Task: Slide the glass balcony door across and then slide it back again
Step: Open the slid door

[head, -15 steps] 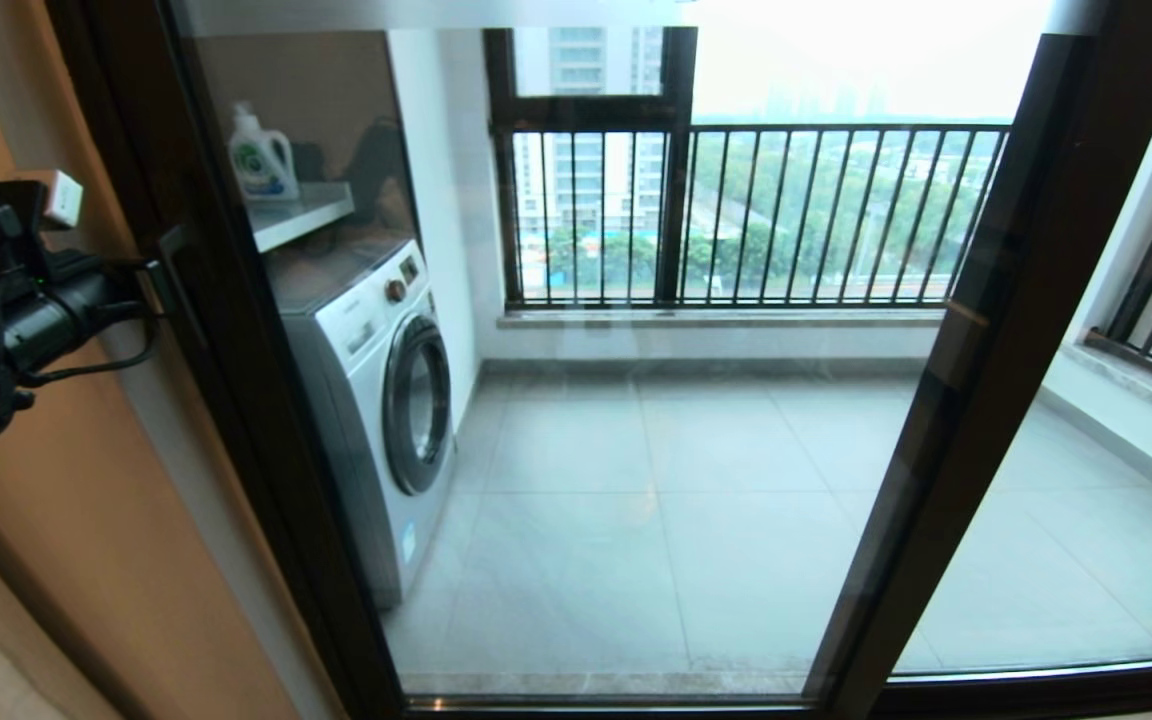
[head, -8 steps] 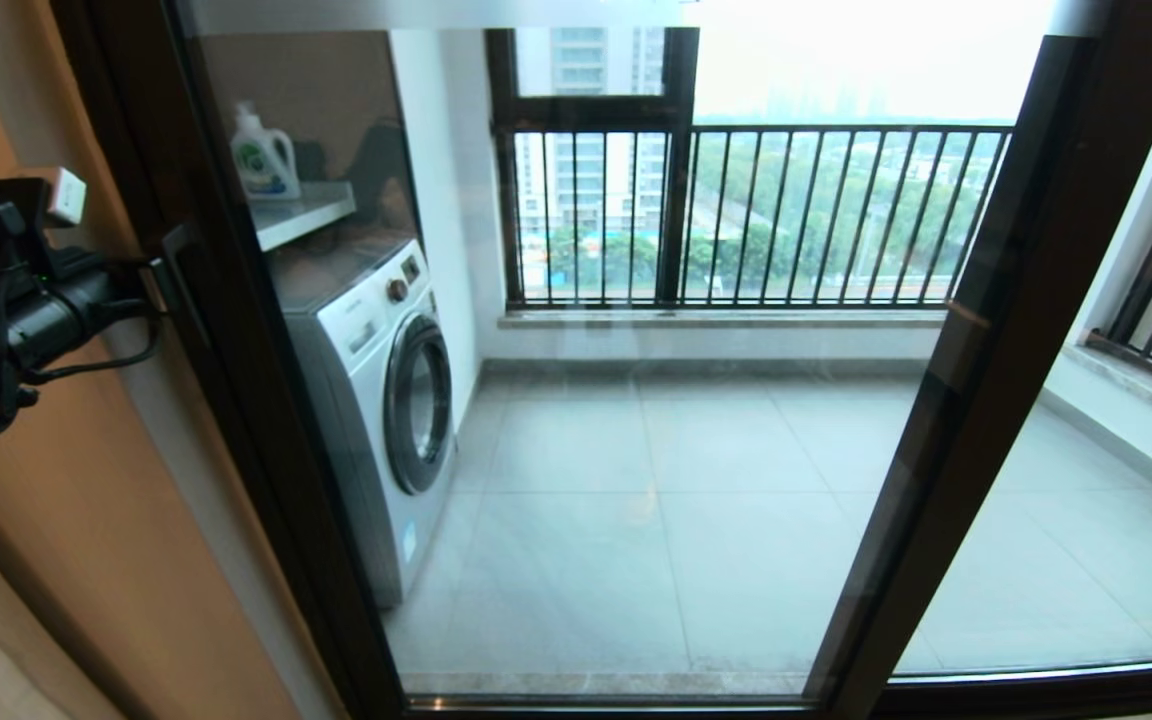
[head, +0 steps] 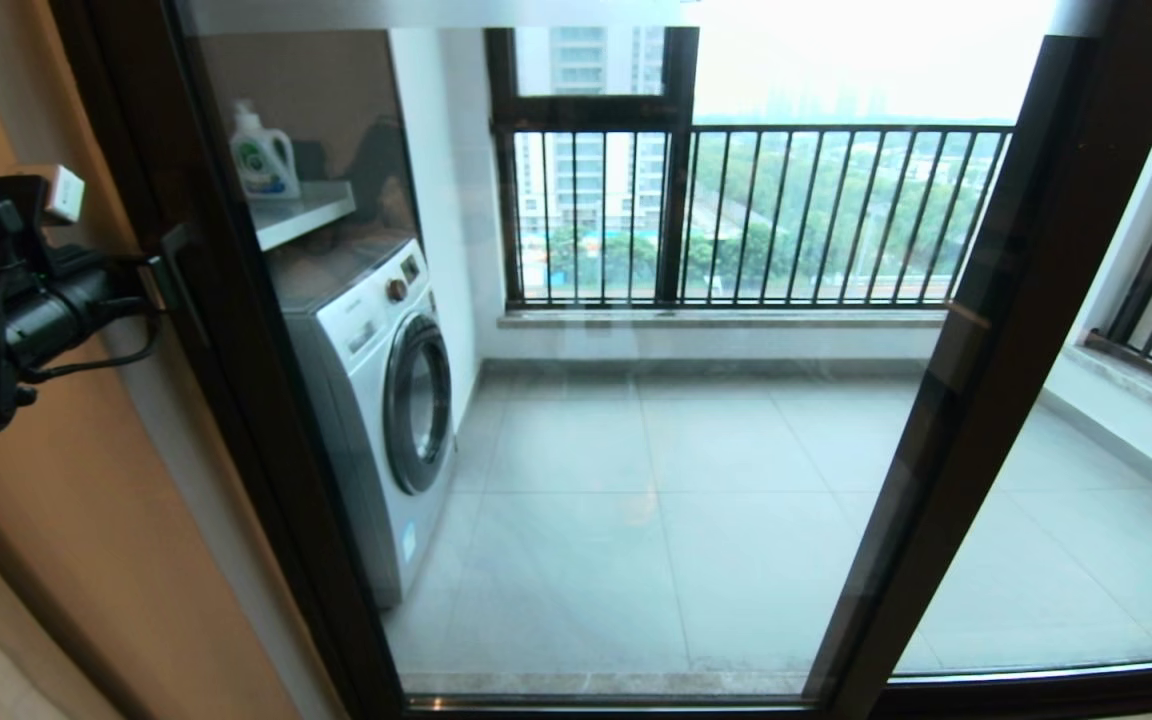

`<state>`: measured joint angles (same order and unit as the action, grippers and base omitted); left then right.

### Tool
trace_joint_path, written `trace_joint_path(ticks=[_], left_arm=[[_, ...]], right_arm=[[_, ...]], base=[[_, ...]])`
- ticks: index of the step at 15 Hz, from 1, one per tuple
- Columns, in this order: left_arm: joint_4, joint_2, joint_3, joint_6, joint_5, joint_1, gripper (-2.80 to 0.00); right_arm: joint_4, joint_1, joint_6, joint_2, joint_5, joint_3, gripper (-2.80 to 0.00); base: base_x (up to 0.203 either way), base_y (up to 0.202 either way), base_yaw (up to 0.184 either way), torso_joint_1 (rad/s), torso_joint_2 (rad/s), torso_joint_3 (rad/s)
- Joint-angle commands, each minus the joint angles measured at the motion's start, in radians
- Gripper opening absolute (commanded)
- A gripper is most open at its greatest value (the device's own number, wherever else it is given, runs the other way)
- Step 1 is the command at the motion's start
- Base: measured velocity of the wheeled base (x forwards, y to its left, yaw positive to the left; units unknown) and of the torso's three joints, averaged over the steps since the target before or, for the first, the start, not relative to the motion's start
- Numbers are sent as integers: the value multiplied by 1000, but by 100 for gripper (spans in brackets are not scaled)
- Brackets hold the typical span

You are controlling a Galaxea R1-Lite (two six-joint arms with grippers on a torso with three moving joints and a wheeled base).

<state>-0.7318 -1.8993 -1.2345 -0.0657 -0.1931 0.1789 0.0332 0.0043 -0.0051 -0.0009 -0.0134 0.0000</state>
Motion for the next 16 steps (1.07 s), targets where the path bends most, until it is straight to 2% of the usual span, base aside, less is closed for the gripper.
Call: trace_joint_path(ticks=[1,16], left_arm=[[-6,6,3,0,25,-63,-280],[-8,9,10,1,35,-127,-280]], right_arm=[[1,0,0,1,0,12,-280],[1,0,0,1,0,12,-280]], base=[[0,0,0,0,0,0],[0,0,0,0,0,0]])
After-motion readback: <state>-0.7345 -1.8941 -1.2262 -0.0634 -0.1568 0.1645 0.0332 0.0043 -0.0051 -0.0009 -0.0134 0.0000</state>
